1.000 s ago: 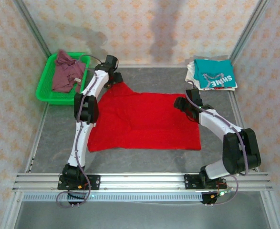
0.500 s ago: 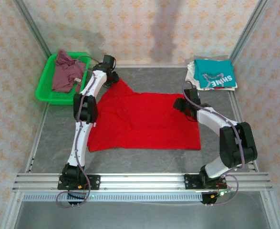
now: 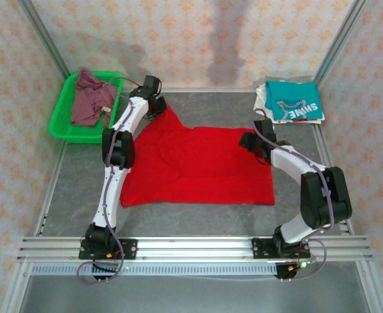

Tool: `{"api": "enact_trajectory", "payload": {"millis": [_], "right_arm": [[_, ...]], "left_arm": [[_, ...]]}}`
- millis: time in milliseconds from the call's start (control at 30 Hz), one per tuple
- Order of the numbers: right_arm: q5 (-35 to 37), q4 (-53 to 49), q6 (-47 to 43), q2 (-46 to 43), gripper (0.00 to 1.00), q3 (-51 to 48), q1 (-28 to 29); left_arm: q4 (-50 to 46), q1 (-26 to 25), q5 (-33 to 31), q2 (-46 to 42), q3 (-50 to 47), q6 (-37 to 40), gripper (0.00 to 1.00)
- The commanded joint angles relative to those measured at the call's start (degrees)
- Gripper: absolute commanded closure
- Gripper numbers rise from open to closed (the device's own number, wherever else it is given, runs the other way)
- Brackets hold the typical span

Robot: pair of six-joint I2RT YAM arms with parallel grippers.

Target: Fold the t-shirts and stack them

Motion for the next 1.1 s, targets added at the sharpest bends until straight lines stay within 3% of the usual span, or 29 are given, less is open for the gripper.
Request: {"api": "enact_trajectory", "payload": {"millis": [0, 133, 267, 300, 367, 400, 433, 667, 700, 733, 767, 833, 1067], "right_arm": [[-0.48, 0.83, -0.88, 0.97, 0.40, 2.01, -0.53], [-0.97, 1.01, -0.82, 0.90, 0.39, 1.93, -0.54], [-1.31, 0.82, -0.90, 1.28, 0.39, 2.37, -0.59], [-1.33, 0.83, -0.95, 1.38, 0.39, 2.46, -0.65], [-1.30, 0.93, -0.95, 1.51, 0.39, 2.55, -0.67], [-1.30, 0.94, -0.99, 1.63, 0.39, 2.63, -0.65], [-1.31, 0.80, -1.08, 1.68, 0.39, 2.80, -0.68], [-1.28, 0.51, -1.17, 1.79, 0.39, 3.13, -0.87], [-1.38, 0.58, -1.17, 1.85, 0.39, 3.10, -0.90], [-1.37, 0.54, -1.17, 1.91, 0.39, 3.21, -0.96], [-1.46, 0.57, -1.19, 1.87, 0.39, 3.08, -0.92], [-1.37, 0.59, -1.26, 2.09, 0.39, 2.98, -0.94], [-1.64, 0.63, -1.30, 3.07, 0.39, 3.25, -1.21]], "left_arm": [[0.19, -0.23, 0.02, -4.86, 0.68, -0.12, 1.00], [-0.08, -0.29, -0.74, -5.82, 0.56, -0.14, 0.98], [-0.35, -0.24, -0.84, -6.12, 0.63, -0.28, 0.78], [-0.36, -0.27, -0.76, -6.26, 0.62, -0.29, 0.77], [-0.03, -0.28, -0.67, -6.31, 0.63, -0.19, 0.78], [0.23, -0.30, -0.51, -6.31, 0.55, -0.12, 0.93], [0.41, -0.26, -0.70, -6.22, 0.63, -0.04, 1.00], [0.44, -0.10, -1.11, -6.31, 0.63, 0.23, 1.00], [0.26, 0.15, -1.53, -6.33, 0.63, 0.23, 0.94], [0.20, 0.37, -1.91, -6.17, 0.63, 0.20, 0.77], [0.17, 0.78, -2.11, -6.01, 0.63, 0.09, 0.66], [0.38, 1.59, -2.64, -5.33, 0.61, 0.20, 0.54], [3.80, 2.06, 2.16, -1.70, 1.16, -0.77, 0.50]]}}
